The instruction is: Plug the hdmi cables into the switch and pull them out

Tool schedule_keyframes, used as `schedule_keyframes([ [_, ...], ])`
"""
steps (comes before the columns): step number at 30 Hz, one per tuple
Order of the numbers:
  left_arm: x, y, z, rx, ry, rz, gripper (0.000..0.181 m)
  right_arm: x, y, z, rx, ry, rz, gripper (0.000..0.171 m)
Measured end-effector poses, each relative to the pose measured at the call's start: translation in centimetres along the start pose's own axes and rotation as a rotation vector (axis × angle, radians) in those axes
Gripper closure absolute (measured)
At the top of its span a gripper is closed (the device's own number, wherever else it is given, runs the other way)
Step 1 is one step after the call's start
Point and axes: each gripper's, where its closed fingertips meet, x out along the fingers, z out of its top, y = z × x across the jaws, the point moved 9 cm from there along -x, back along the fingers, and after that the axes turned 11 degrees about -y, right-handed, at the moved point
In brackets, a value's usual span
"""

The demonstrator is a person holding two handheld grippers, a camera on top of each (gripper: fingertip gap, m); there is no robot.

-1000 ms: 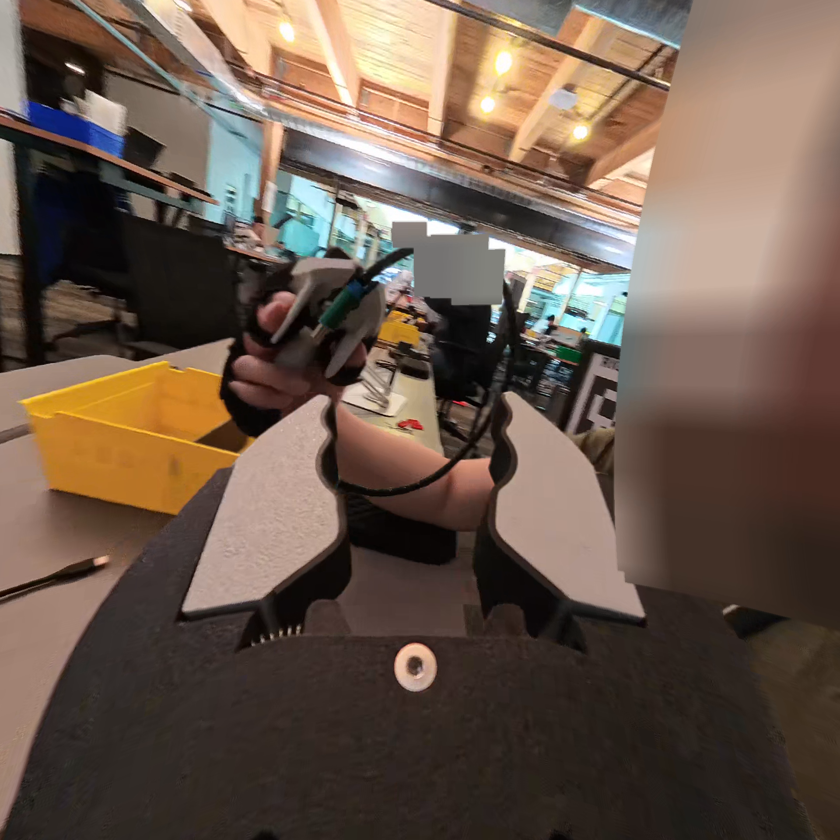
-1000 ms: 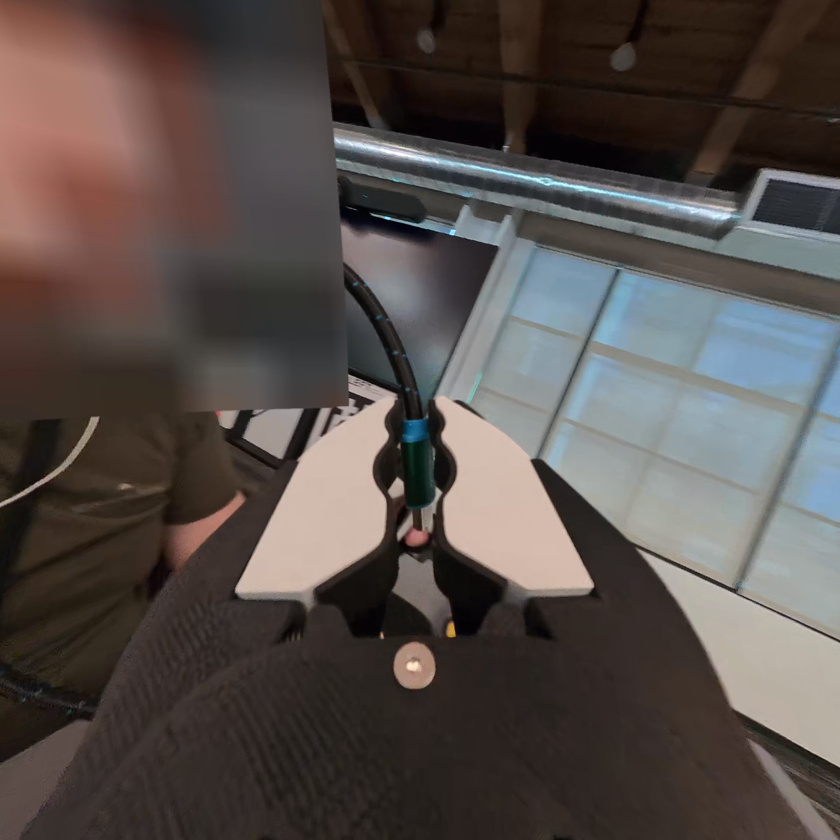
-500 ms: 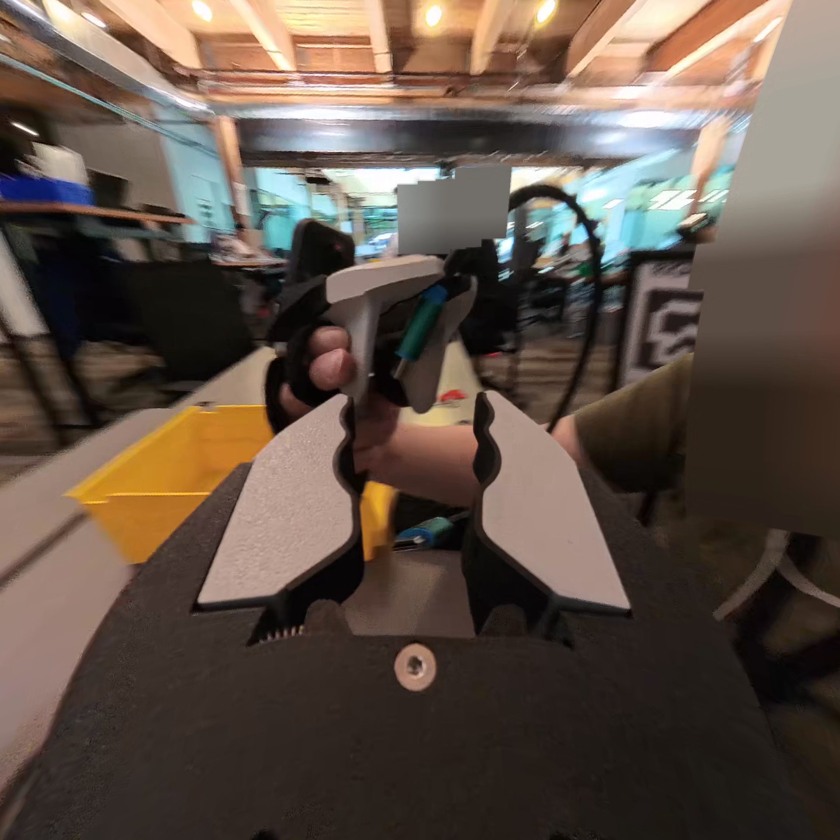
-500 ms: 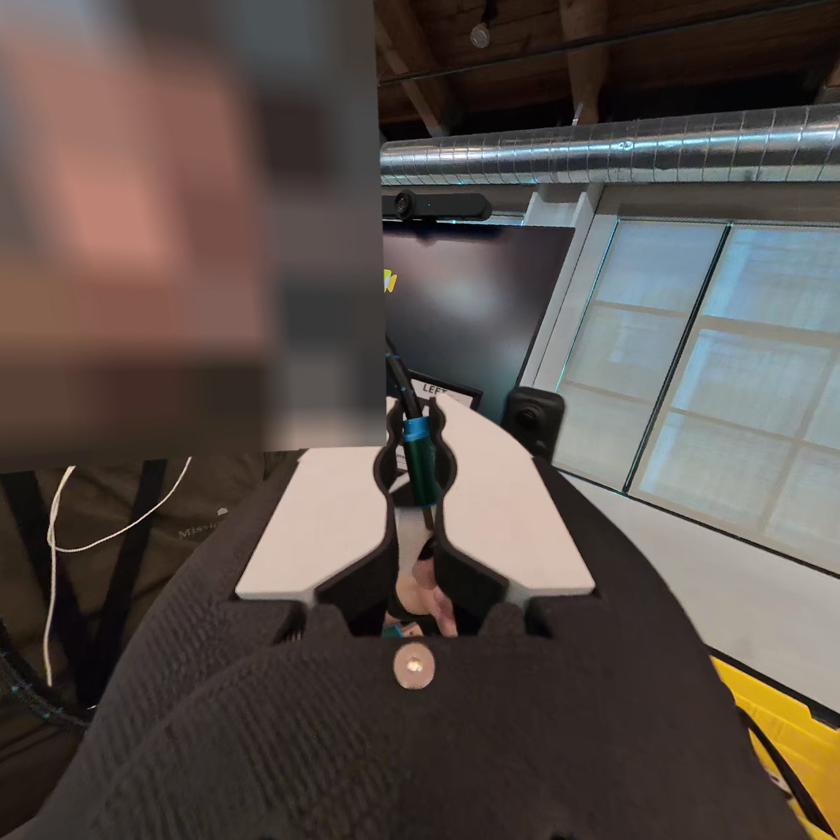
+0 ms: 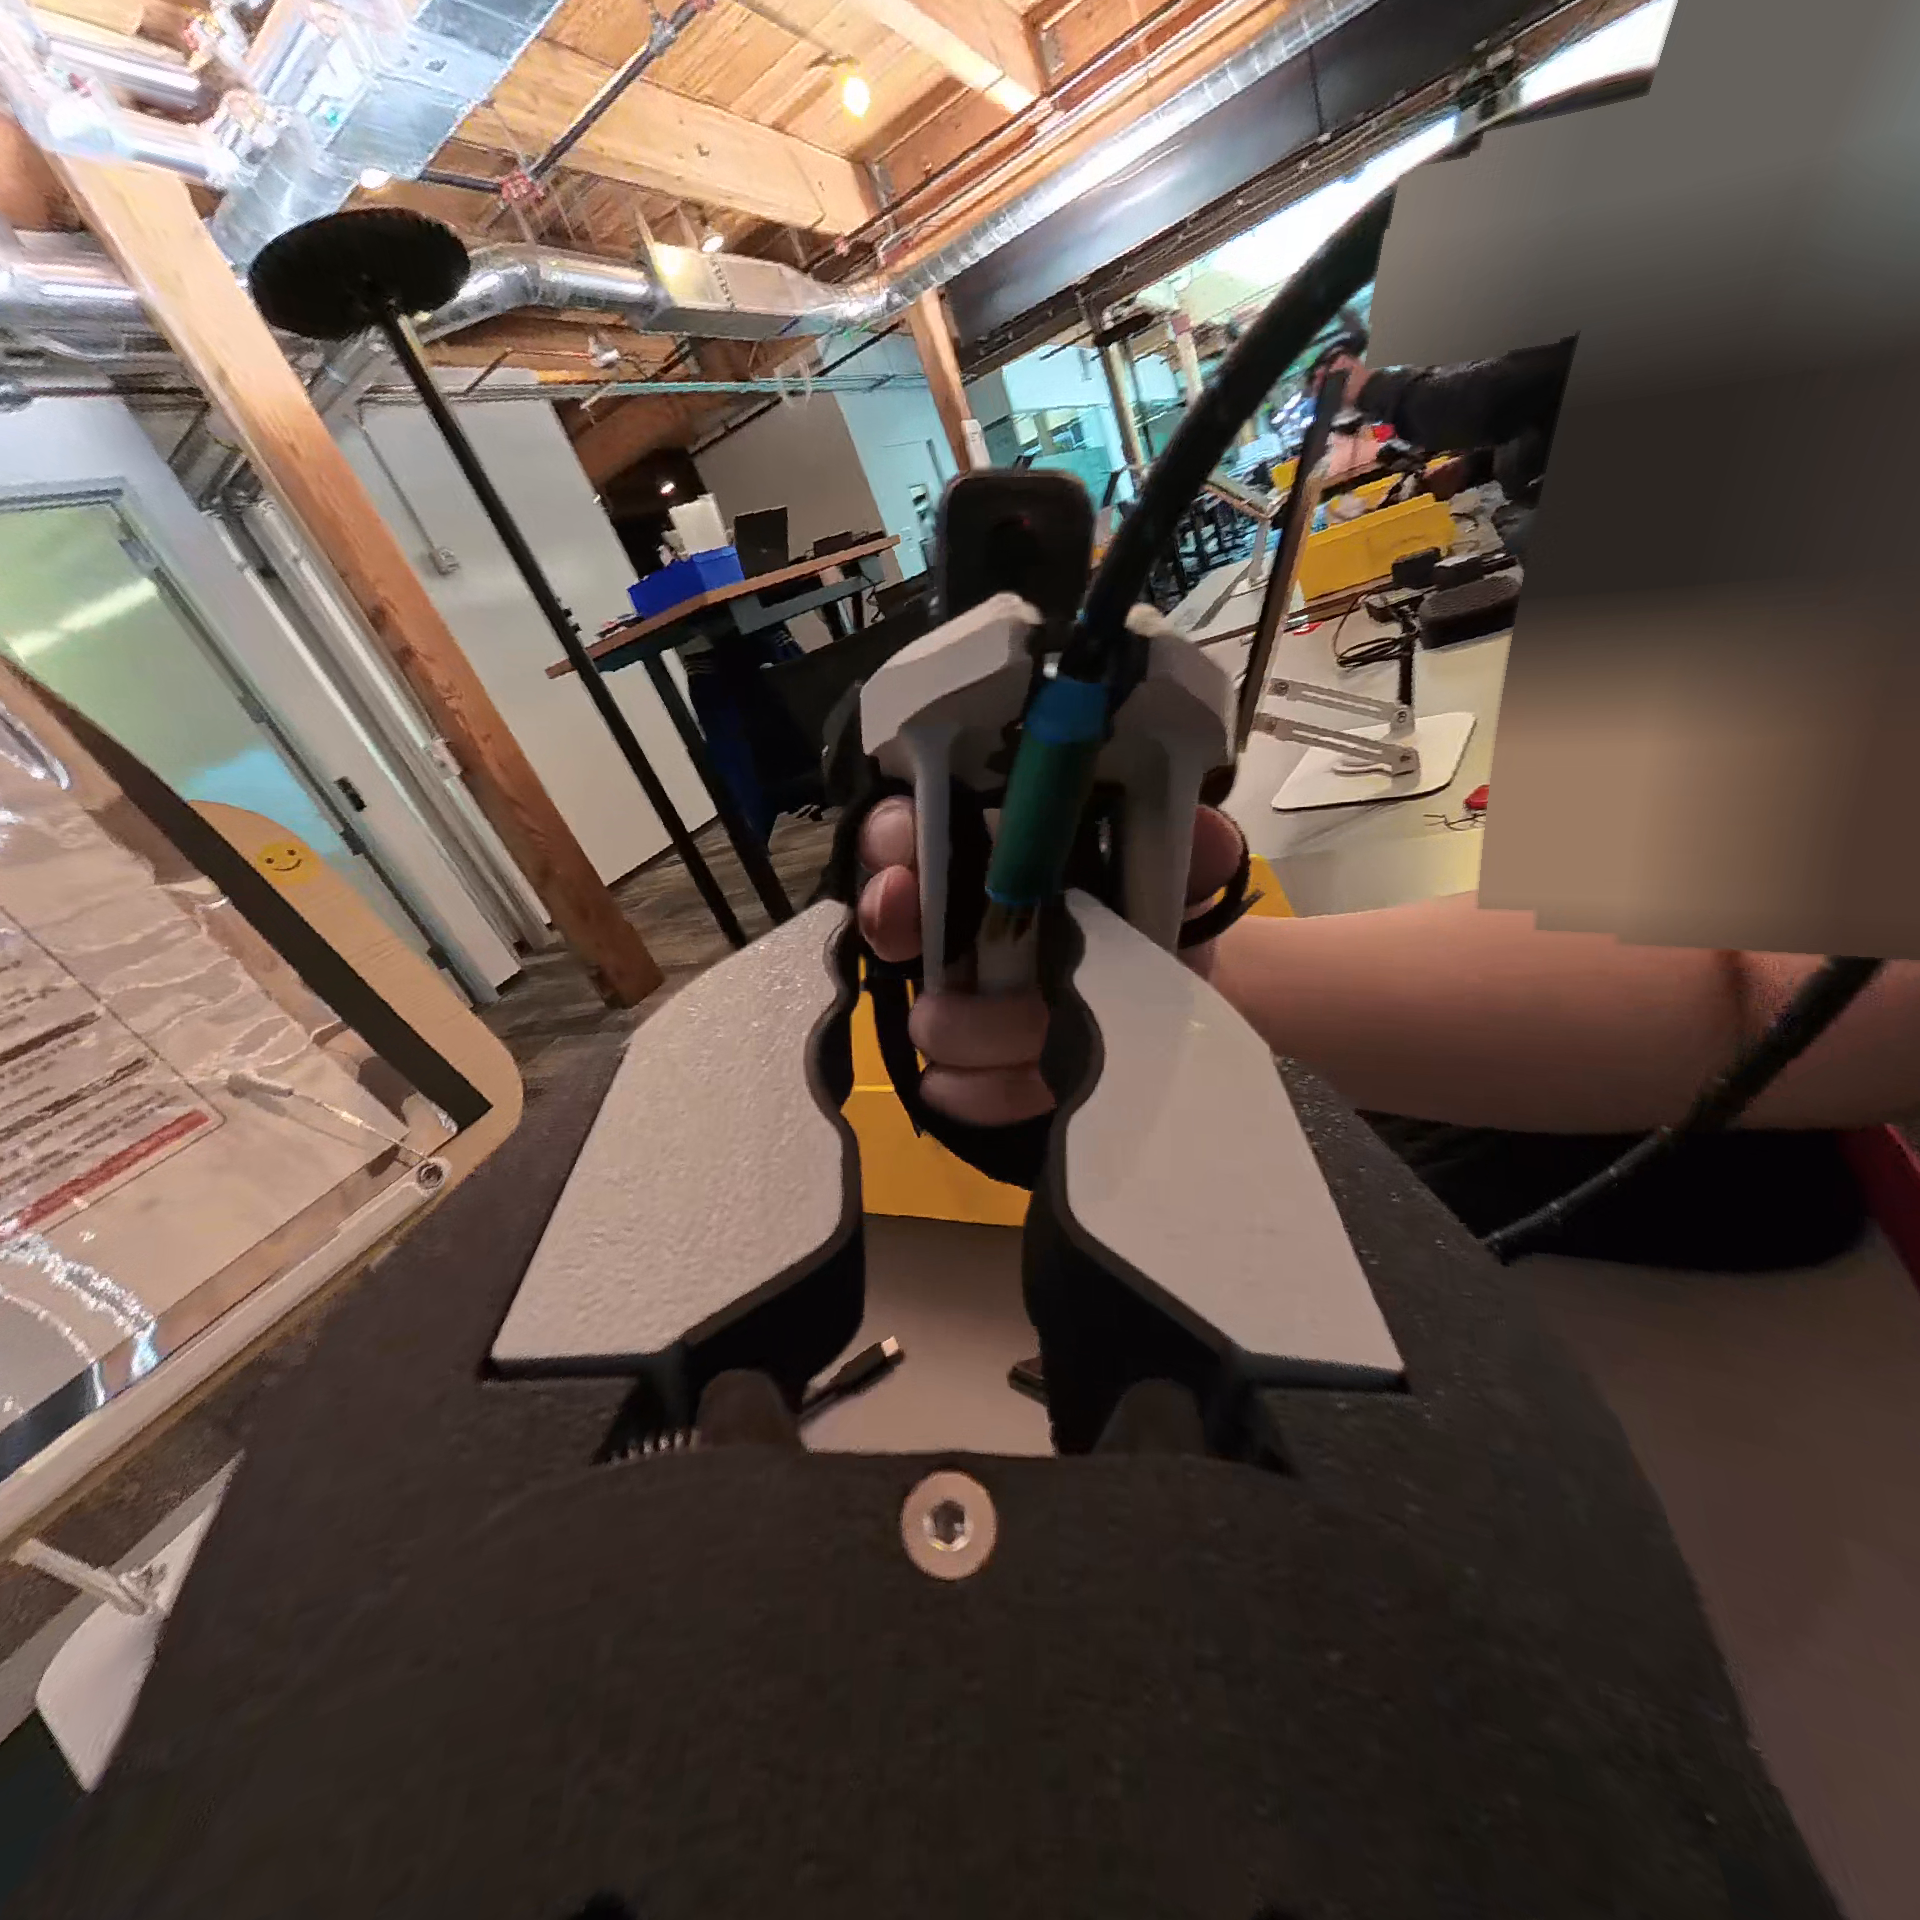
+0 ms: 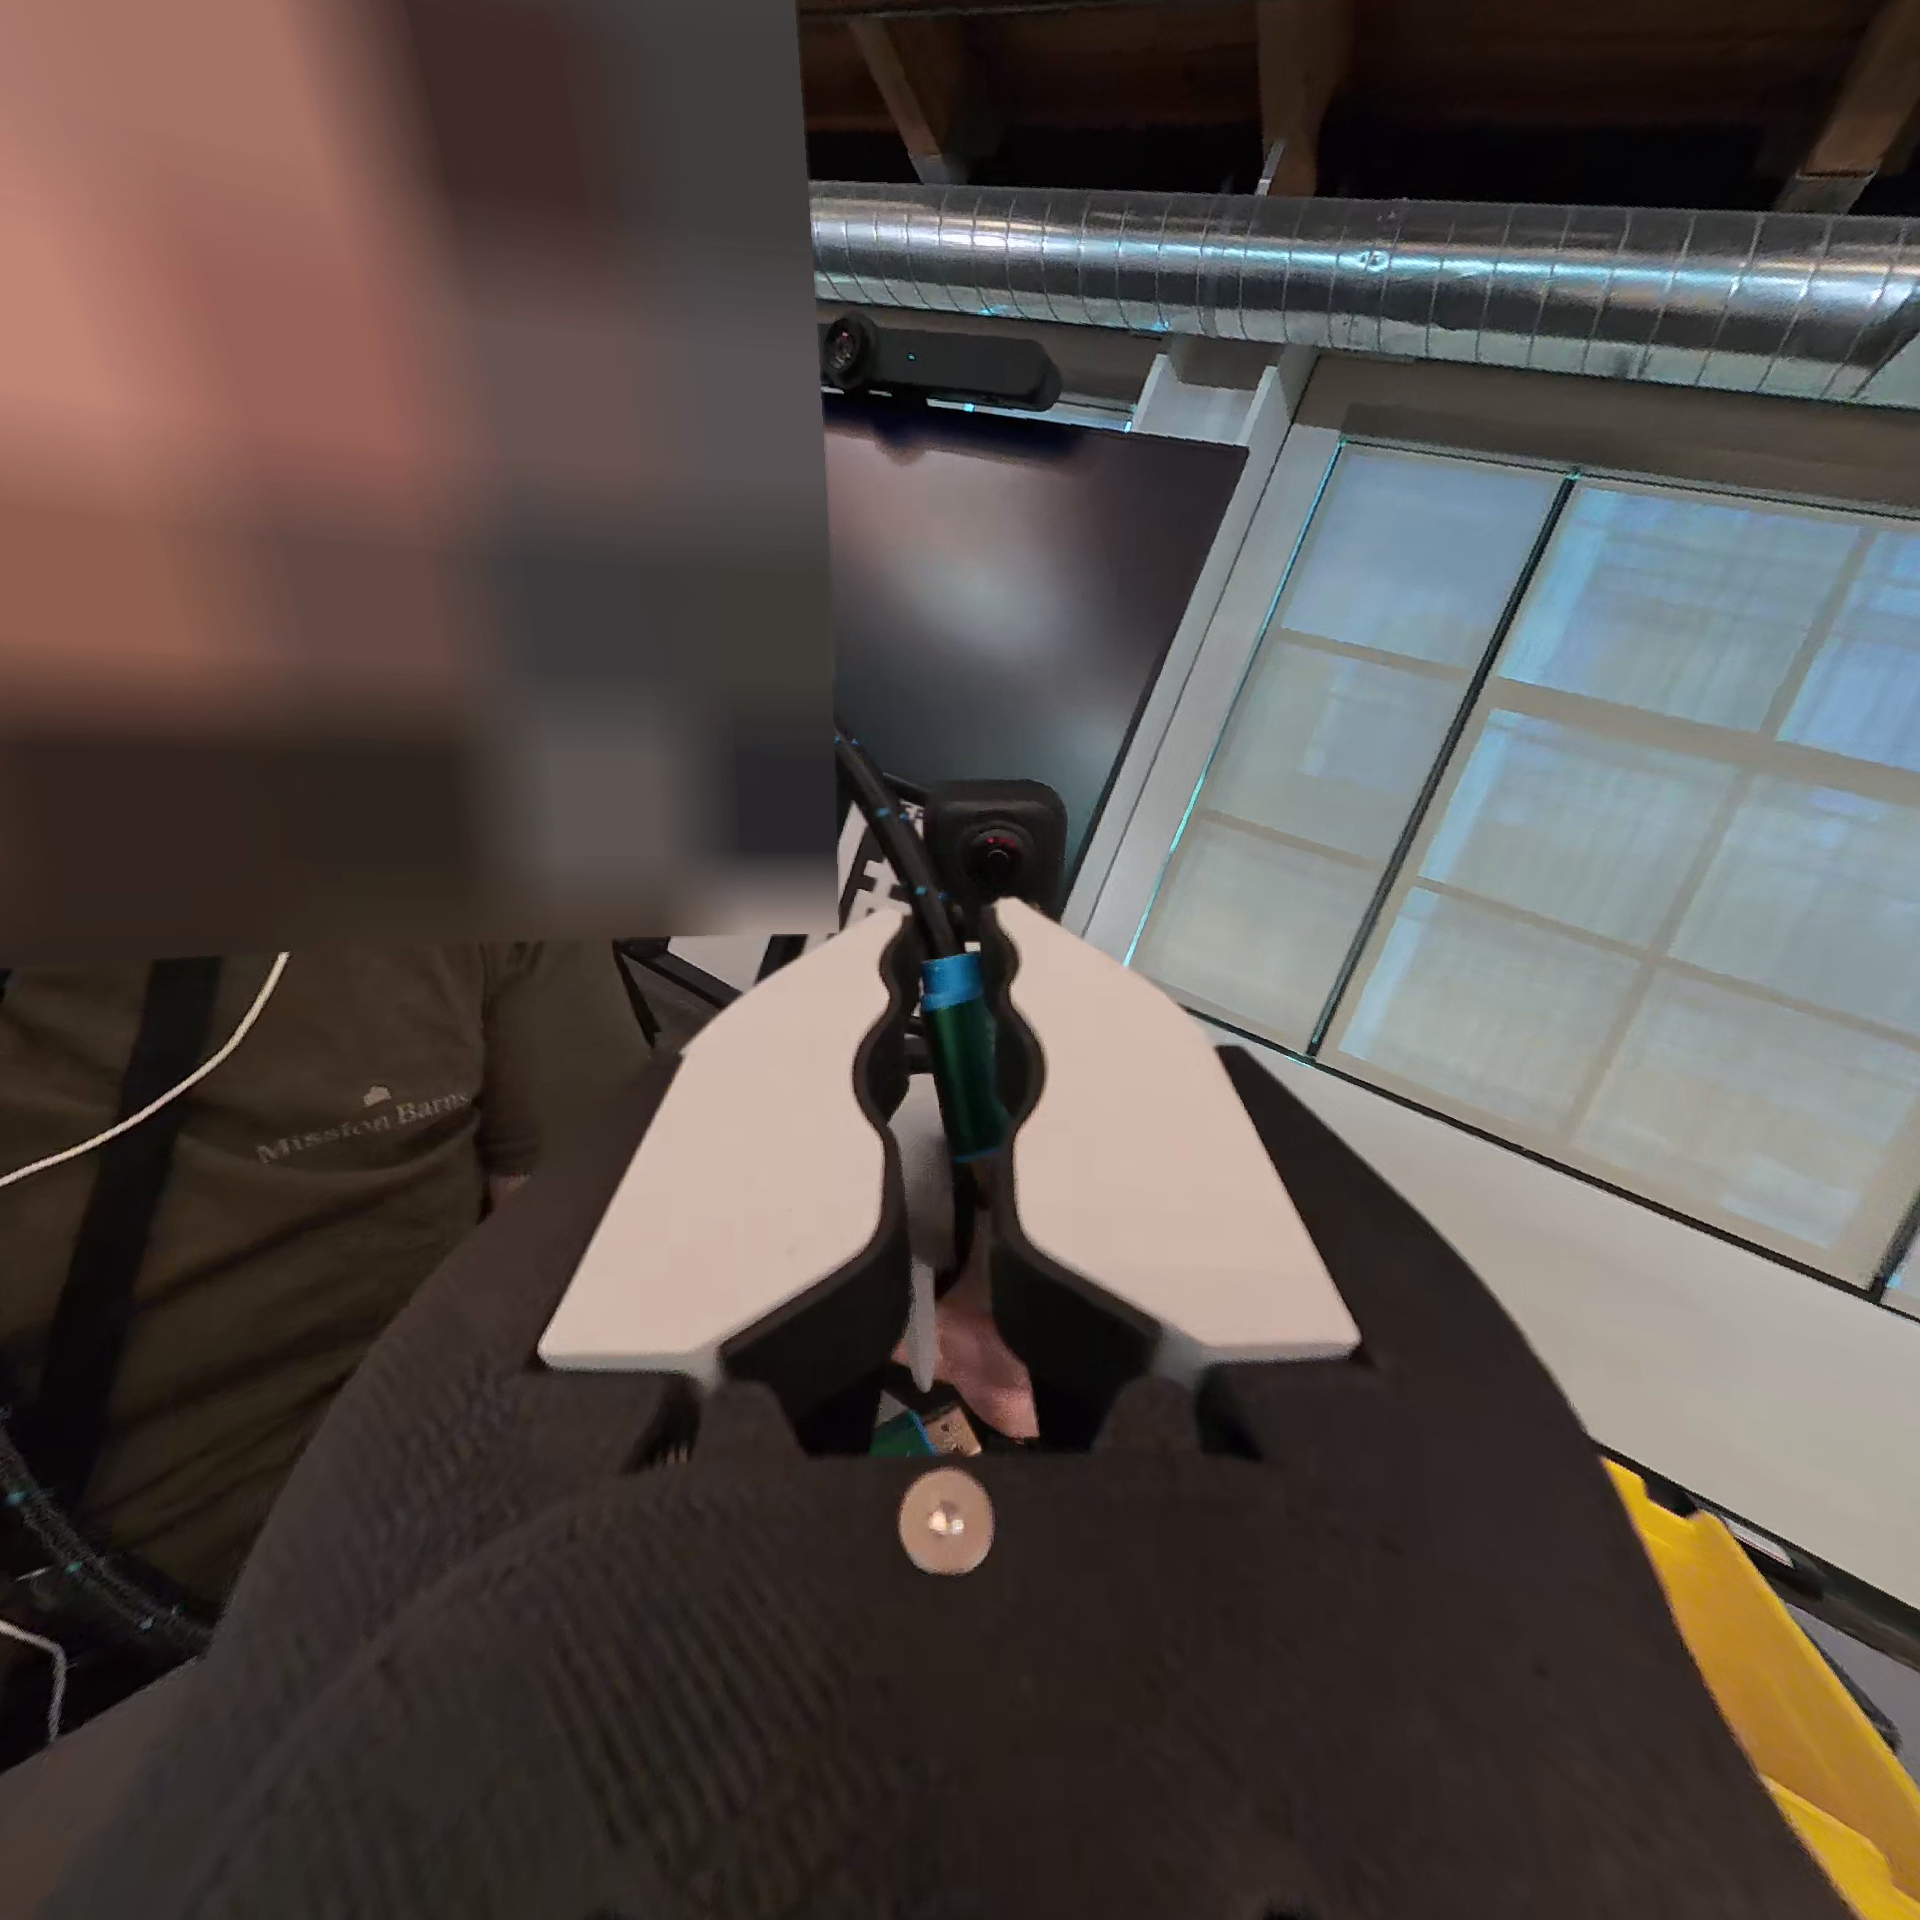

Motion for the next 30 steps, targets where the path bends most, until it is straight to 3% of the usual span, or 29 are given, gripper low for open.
schedule_keyframes([
  [18, 0.03, -0.08, -0.5, -0.011, 0.016, 0.068, 0.159, -0.56, -0.53, 0.11, -0.078, 0.052, -0.079, 0.16],
  [30, -0.19, -0.26, -0.8, 0.099, 0.01, 0.09, 0.168, -1.05, -1.01, -0.18, -0.032, 0.073, -0.091, 0.16],
])
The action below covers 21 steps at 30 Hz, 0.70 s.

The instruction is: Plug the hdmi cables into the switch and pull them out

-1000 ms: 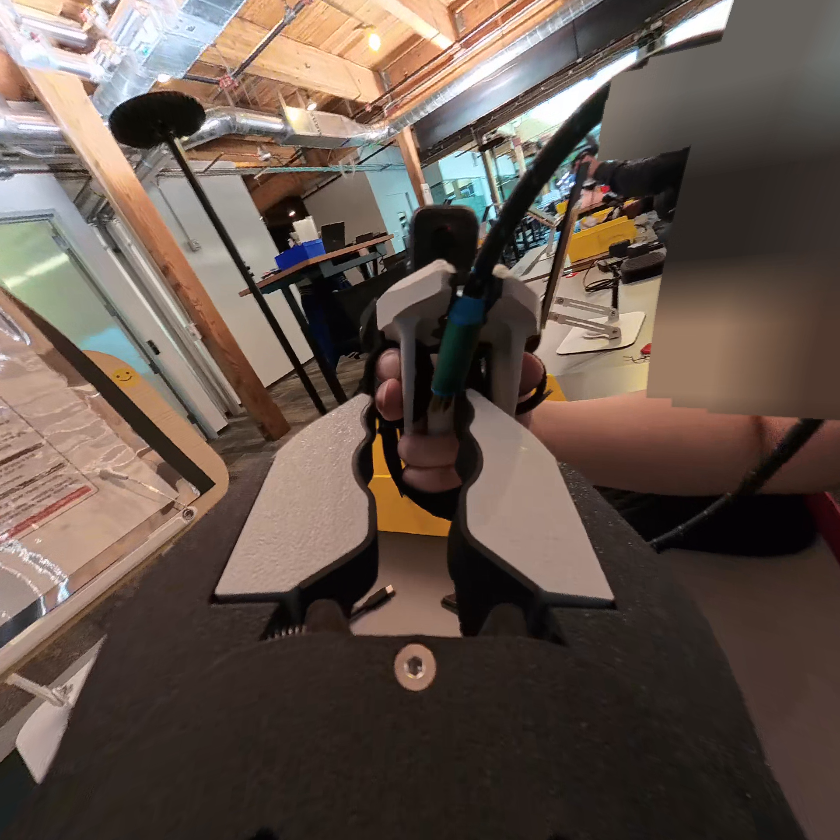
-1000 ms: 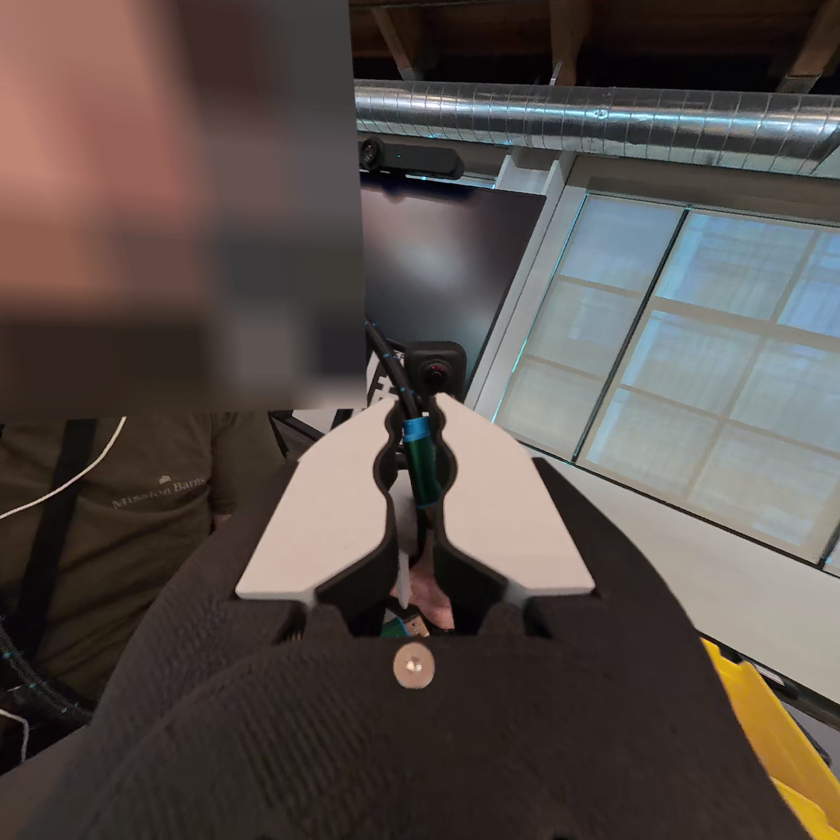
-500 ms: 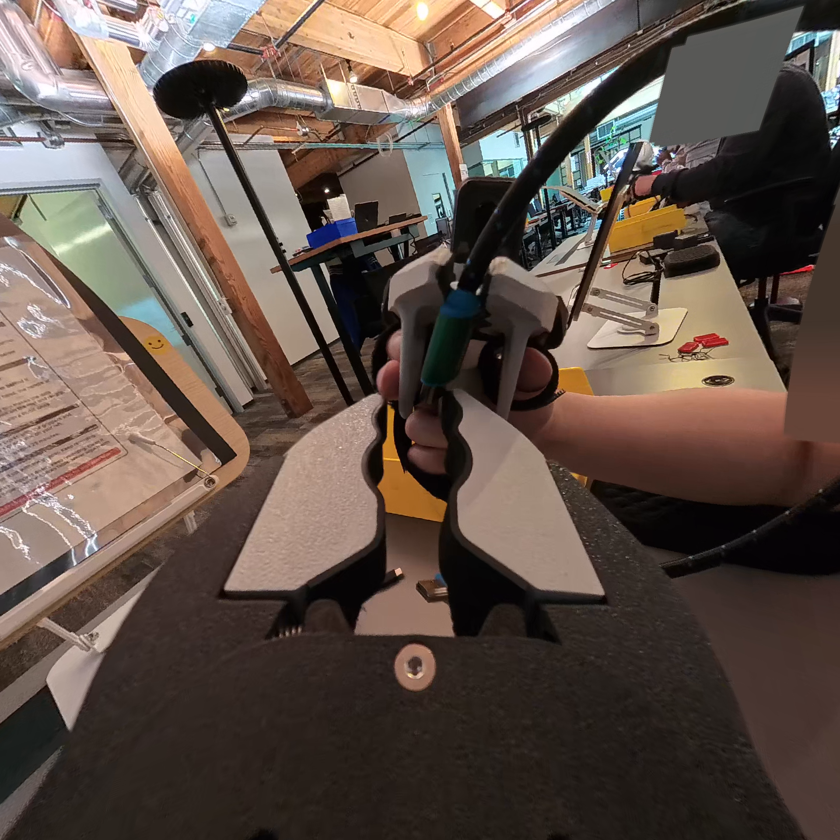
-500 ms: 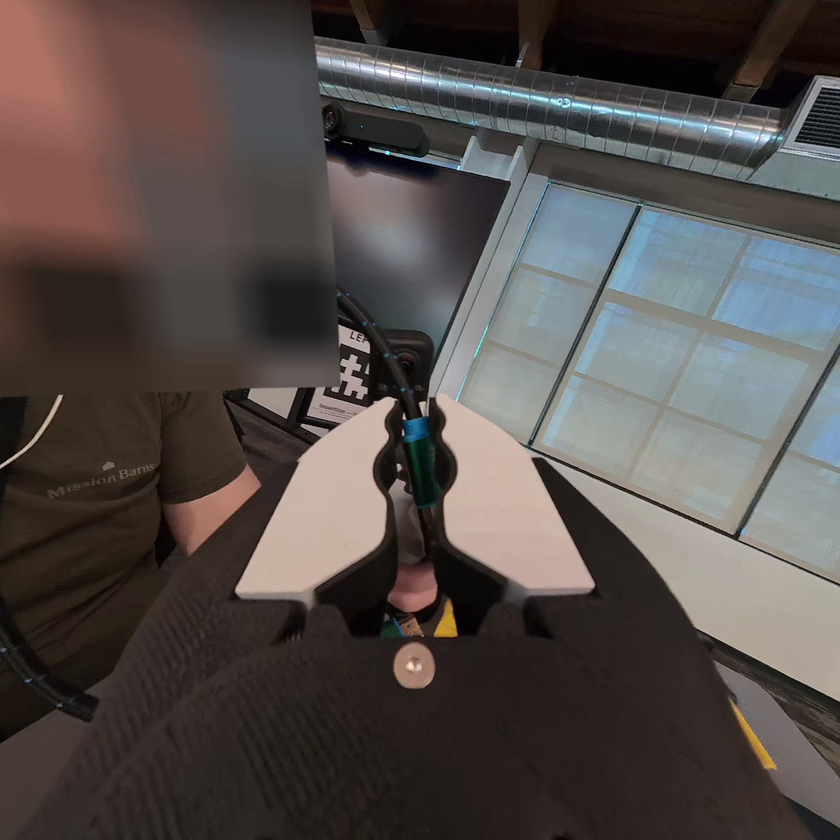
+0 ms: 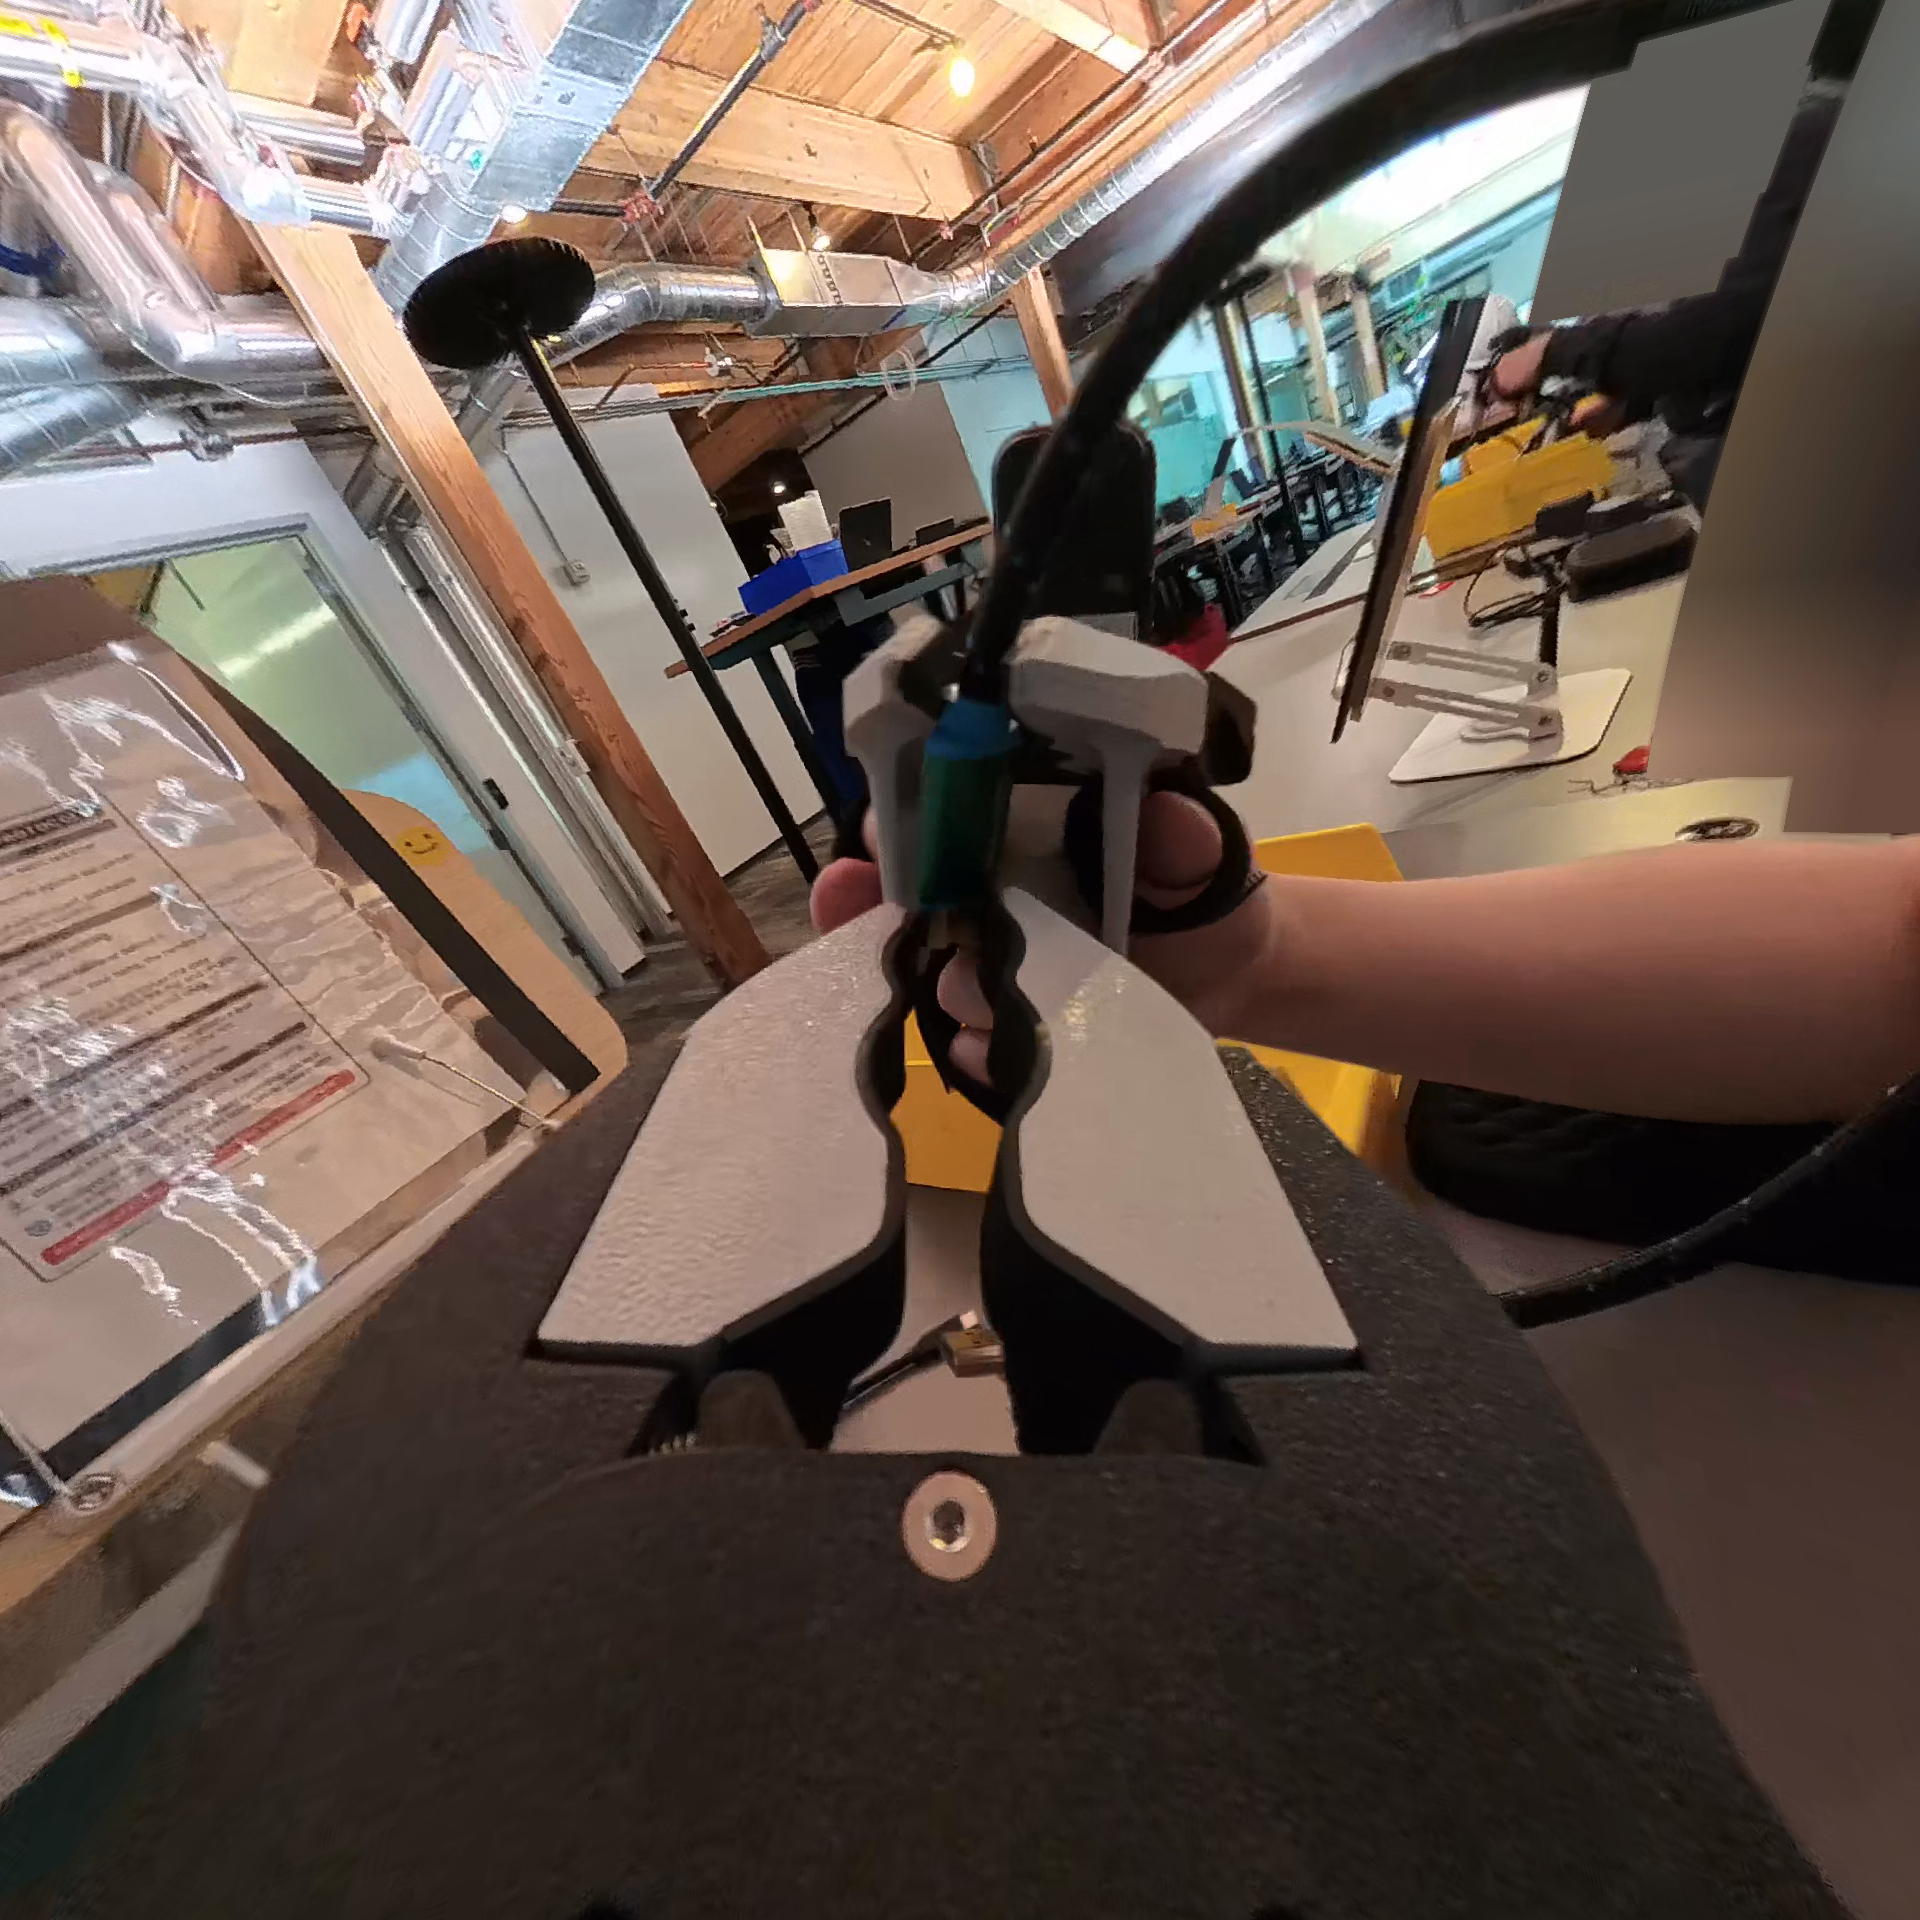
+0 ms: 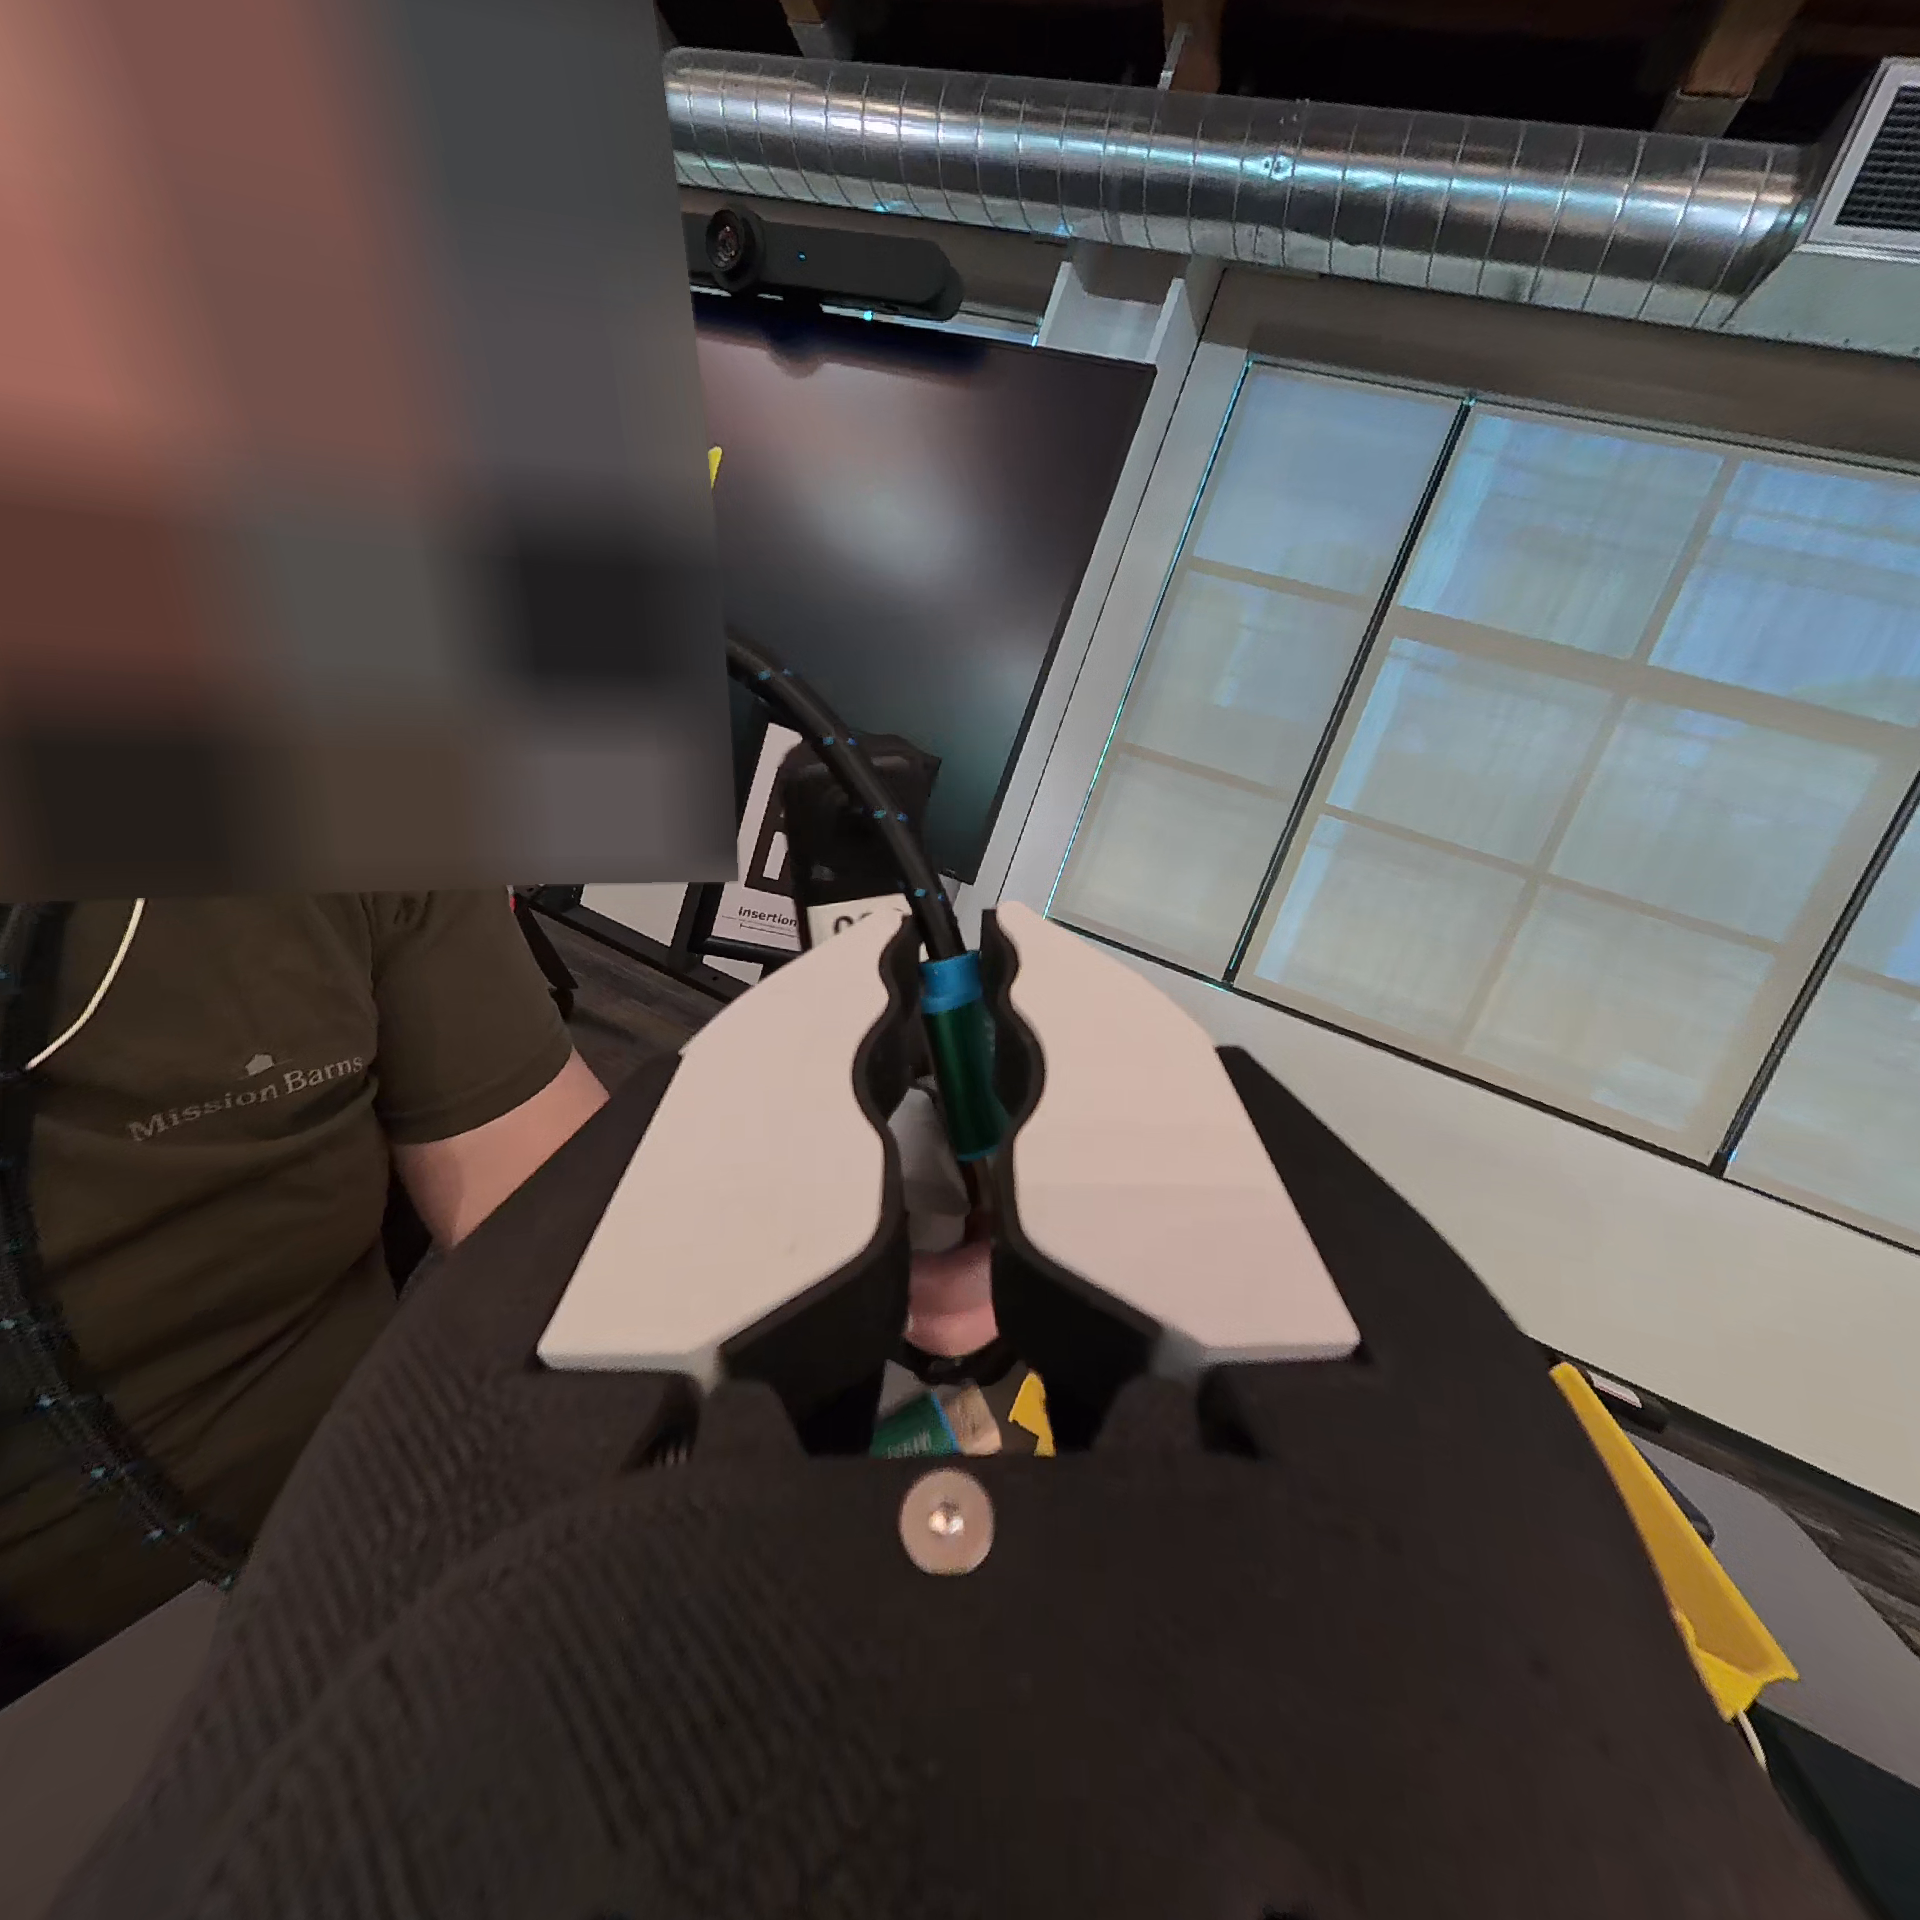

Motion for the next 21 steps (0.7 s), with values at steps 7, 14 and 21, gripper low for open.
schedule_keyframes([
  [7, -1.1, 0.4, 0.6, 0.111, 0.086, 0.044, 0.174, -0.4, -0.6, 0.3, -0.024, 0.091, -0.061, 0.159],
  [14, -2.9, 1.3, 1.7, 0.342, 0.288, 0.115, 0.176, -2.7, -2.9, 0.3, -0.013, 0.452, -0.291, 0.138],
  [21, -4.1, 1.6, 1.2, 0.624, 0.503, 0.211, 0.177, -5.9, -4.3, 5.1, -0.062, 0.708, -0.704, 0.138],
])
